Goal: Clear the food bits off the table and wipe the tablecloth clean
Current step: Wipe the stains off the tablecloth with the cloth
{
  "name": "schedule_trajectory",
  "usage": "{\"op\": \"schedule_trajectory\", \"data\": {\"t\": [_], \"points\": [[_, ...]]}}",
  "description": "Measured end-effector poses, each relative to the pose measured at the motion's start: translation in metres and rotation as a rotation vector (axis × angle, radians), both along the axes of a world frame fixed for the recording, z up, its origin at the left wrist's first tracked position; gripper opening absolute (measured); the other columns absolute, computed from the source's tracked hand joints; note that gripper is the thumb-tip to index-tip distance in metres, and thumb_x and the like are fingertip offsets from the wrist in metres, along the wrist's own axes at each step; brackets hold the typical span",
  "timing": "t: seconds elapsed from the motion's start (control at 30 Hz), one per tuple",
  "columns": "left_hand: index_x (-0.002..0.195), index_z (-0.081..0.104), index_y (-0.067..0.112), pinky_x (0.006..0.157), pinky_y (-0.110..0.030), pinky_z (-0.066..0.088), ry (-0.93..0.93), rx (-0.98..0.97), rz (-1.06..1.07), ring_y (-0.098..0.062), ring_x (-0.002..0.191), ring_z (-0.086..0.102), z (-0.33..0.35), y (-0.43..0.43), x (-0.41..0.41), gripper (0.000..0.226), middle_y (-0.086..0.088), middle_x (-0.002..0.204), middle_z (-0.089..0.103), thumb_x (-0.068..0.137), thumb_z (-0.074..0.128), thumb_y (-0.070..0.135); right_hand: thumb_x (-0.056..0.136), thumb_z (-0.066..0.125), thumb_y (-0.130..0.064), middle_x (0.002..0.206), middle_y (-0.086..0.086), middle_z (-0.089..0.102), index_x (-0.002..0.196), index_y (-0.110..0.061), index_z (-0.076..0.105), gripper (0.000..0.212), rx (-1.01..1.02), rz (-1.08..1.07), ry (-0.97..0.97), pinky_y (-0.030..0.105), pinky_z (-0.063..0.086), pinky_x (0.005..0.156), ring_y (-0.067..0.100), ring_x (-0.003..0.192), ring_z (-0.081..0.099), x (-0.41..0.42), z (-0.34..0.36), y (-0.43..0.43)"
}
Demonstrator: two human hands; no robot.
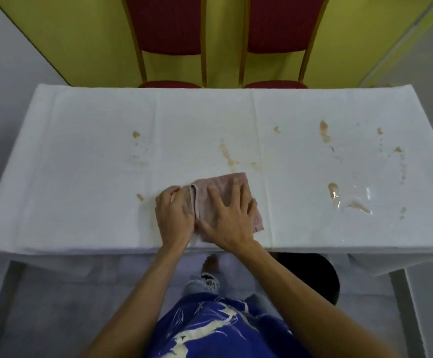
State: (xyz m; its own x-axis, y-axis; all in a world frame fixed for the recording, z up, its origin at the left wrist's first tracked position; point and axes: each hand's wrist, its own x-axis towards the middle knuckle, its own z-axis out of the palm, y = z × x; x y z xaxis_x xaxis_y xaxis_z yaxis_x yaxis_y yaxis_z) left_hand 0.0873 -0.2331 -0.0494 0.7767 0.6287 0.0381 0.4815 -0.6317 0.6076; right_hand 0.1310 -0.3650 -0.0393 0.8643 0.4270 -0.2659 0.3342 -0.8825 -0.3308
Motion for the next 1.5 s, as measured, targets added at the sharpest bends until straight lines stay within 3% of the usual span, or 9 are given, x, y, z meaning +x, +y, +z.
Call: {"op": "schedule_trajectory", "data": {"t": [0.1, 0.2, 0.57, 0.8, 0.93, 1.03, 1.23, 1.37, 1.5], "points": [[0.154, 0.033, 0.011, 0.124, -0.043, 0.017, 0.062, -0.028, -0.052, -0.028, 0.151, 0.021, -0.017, 0.001, 0.005, 0.052, -0.014, 0.161, 0.03, 0.102, 0.037, 0.015, 0.081, 0.038, -0.081, 0.167, 0.021, -0.003, 0.156, -0.039, 0.022, 0.087, -0.029, -0.01, -0.048, 0.069, 0.006, 0.115, 0.046, 0.152, -0.003, -0.005, -0.013, 0.009], [0.158, 0.019, 0.006, 0.126, -0.041, 0.001, 0.19, 0.042, -0.102, -0.024, 0.155, 0.006, -0.033, -0.001, 0.004, 0.062, -0.012, 0.167, 0.012, 0.101, 0.016, 0.032, 0.092, 0.036, -0.071, 0.168, 0.017, -0.001, 0.157, -0.039, 0.021, 0.074, -0.007, -0.02, -0.084, 0.068, 0.007, 0.116, 0.044, 0.153, -0.001, -0.006, -0.019, 0.01], [0.157, 0.019, 0.001, 0.126, -0.047, 0.008, 0.256, 0.223, -0.13, -0.026, 0.156, 0.006, -0.041, -0.005, 0.003, 0.06, -0.014, 0.167, 0.012, 0.105, 0.018, 0.031, 0.084, 0.064, -0.01, 0.159, 0.006, 0.04, 0.146, -0.02, 0.049, 0.064, 0.009, 0.077, -0.291, 0.054, 0.043, 0.099, 0.035, 0.141, 0.039, 0.058, -0.026, -0.068], [0.158, 0.017, 0.005, 0.126, -0.044, -0.003, 0.253, 0.103, 0.001, -0.026, 0.156, -0.003, -0.028, -0.012, 0.021, 0.063, -0.012, 0.168, 0.003, 0.098, 0.03, 0.015, 0.083, 0.051, -0.004, 0.15, 0.001, 0.045, 0.144, -0.023, 0.049, 0.064, 0.097, -0.429, -0.23, 0.047, 0.037, 0.096, 0.044, 0.118, 0.044, 0.148, 0.001, -0.115], [0.159, 0.013, 0.006, 0.125, -0.048, -0.003, 0.246, -0.023, 0.127, -0.023, 0.156, -0.004, -0.021, -0.032, 0.054, 0.06, -0.01, 0.168, 0.002, 0.103, 0.032, 0.019, 0.082, 0.05, -0.016, 0.155, 0.004, 0.042, 0.143, -0.022, 0.052, 0.061, 0.209, -0.094, -0.256, 0.044, 0.039, 0.096, 0.041, 0.122, 0.047, 0.116, 0.01, -0.022], [0.158, 0.017, 0.004, 0.124, -0.054, 0.01, 0.319, 0.152, 0.071, -0.031, 0.155, 0.008, -0.034, -0.034, 0.052, 0.071, -0.016, 0.166, 0.014, 0.099, 0.029, 0.042, 0.091, 0.05, -0.028, 0.165, 0.005, 0.027, 0.146, -0.024, 0.051, 0.055, 0.185, 0.115, -0.082, 0.058, 0.027, 0.114, 0.039, 0.148, 0.024, 0.067, -0.002, 0.04], [0.158, 0.017, 0.006, 0.125, -0.051, 0.005, 0.286, 0.199, 0.094, -0.024, 0.156, 0.002, -0.042, -0.035, 0.05, 0.059, -0.011, 0.167, 0.011, 0.106, 0.028, 0.031, 0.089, 0.052, -0.015, 0.163, 0.001, 0.034, 0.148, -0.022, 0.048, 0.06, 0.101, 0.347, -0.175, 0.053, 0.03, 0.11, 0.033, 0.15, 0.029, 0.116, -0.027, -0.003], [0.157, 0.02, 0.003, 0.125, -0.051, 0.008, 0.278, 0.232, 0.093, -0.026, 0.156, 0.005, -0.041, -0.034, 0.049, 0.058, -0.012, 0.167, 0.011, 0.106, 0.021, 0.029, 0.095, 0.043, -0.01, 0.167, 0.002, 0.021, 0.153, -0.025, 0.035, 0.061, -0.025, 0.005, -0.18, 0.055, 0.026, 0.115, 0.036, 0.148, 0.022, 0.206, -0.013, -0.053], [0.158, 0.015, 0.004, 0.126, -0.047, 0.0, 0.231, 0.128, 0.143, -0.026, 0.156, 0.0, -0.031, -0.041, 0.066, 0.061, -0.011, 0.167, 0.005, 0.1, 0.025, 0.02, 0.083, 0.045, 0.002, 0.154, 0.006, 0.04, 0.148, -0.023, 0.043, 0.07, 0.076, -0.287, -0.177, 0.048, 0.038, 0.101, 0.041, 0.124, 0.04, 0.249, 0.028, -0.048]]}}
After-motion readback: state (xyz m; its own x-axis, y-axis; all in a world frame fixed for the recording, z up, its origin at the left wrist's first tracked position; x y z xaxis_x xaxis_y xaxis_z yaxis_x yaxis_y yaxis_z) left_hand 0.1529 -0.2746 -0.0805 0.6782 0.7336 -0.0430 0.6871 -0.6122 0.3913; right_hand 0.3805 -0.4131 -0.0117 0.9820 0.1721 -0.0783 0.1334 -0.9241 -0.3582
